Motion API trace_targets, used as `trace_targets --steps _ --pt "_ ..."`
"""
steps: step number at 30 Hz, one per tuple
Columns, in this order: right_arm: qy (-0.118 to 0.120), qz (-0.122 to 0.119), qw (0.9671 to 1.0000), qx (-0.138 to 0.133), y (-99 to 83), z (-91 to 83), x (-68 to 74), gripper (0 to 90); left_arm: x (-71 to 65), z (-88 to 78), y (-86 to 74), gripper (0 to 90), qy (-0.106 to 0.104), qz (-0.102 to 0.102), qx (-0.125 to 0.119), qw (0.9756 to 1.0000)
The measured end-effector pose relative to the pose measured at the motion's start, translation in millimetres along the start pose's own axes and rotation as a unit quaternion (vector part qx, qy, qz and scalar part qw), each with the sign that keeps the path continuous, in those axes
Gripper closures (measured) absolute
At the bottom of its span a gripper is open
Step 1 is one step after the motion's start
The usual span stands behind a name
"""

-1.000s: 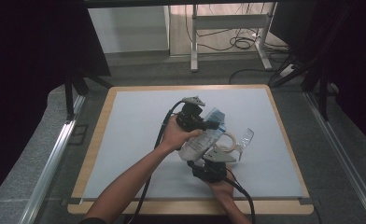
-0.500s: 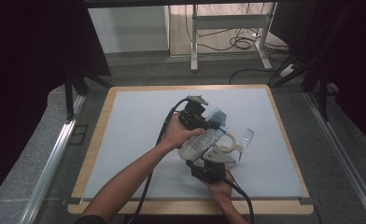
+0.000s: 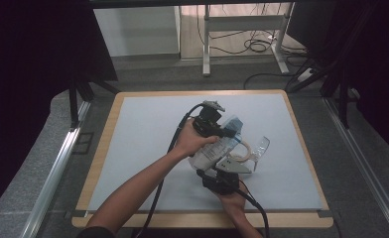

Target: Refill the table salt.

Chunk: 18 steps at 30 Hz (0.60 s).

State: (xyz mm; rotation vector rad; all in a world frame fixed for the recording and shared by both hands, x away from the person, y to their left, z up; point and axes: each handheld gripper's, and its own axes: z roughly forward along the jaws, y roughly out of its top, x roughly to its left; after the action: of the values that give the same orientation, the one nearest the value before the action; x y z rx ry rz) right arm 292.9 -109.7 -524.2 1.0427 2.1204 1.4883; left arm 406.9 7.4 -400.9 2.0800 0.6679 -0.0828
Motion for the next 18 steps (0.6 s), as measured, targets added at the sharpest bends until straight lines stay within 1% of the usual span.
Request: trace_targets --steps 1,9,15,18 --pt "0.000 0.000 1.0000 0.000 -0.1 0.2 0.2 48.9 0.8 -0.3 -0.1 90.0 0.000 0.002 0.002 1.0000" --pt "-0.002 0.000 1.0000 0.001 0.2 0.4 1.9 48.9 2.8 -0.8 0.2 90.0 -0.003 -0.001 0.007 1.0000" --pt "-0.003 0.002 1.0000 0.000 0.0 0.8 2.4 48.9 3.1 0.2 1.5 90.0 -0.003 0.004 0.014 0.9999" --pt "0.002 0.014 0.9999 0.002 0.8 0.2 2.9 48.9 3.4 1.3 3.1 90.0 -0.001 0.007 0.022 0.9997"
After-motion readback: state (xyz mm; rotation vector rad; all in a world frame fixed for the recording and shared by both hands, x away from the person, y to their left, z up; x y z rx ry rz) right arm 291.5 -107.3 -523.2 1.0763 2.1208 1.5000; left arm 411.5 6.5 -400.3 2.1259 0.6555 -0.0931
